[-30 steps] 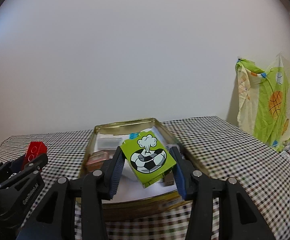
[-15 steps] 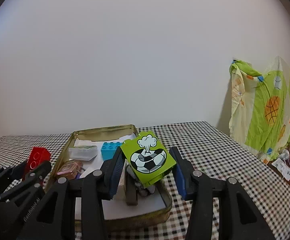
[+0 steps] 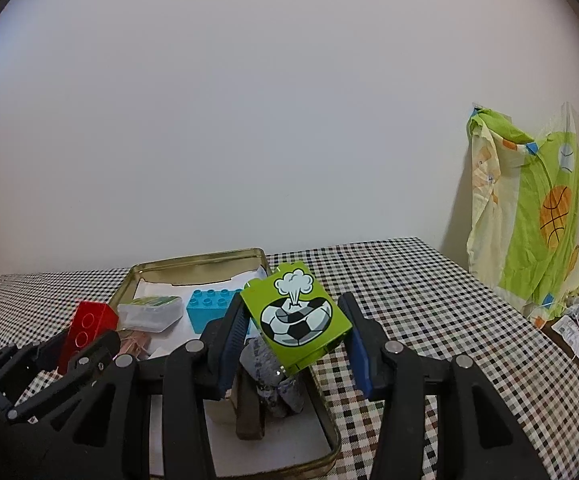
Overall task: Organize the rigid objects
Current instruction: 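Carry the red brick in the left tool while the right tool carries the green block over the tin, then open the left tool dropping the red brick while the right tool releases the green block into the tin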
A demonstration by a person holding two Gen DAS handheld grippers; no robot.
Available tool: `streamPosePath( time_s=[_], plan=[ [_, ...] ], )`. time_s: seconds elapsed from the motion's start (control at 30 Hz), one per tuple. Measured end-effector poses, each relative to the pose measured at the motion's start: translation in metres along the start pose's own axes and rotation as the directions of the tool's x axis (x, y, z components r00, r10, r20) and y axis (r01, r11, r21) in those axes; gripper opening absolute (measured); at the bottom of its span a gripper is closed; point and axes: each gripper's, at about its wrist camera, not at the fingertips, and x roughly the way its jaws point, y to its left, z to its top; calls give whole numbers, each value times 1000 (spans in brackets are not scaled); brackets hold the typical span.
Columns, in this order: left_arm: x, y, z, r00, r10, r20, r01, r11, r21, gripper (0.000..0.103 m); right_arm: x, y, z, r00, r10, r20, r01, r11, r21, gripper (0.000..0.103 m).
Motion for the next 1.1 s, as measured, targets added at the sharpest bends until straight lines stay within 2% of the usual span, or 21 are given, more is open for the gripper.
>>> streamPosePath(
  time_s=[0.2,0.5,0.77,0.87,1.1],
  plan=[
    [8,-6,0,1000,3,-29,-3,1000,9,30,14,4,2,999,9,-32,-9,1000,-16,49],
    [24,-12,-3,996,37,-85,-36,999,23,30,45,13,1,991,18,-135,-24,999,-42,49],
    [35,-9,0,992,67,-104,-62,997,54,30,69,28,2,973,61,-223,-75,996,-55,49],
    [37,-14,-1,991,74,-111,-64,994,88,30,75,37,0,960,99,-261,-120,991,-66,48],
    [37,-12,0,990,71,-125,-61,994,85,30,75,38,-2,956,105,-273,-127,990,-62,48]
  ],
)
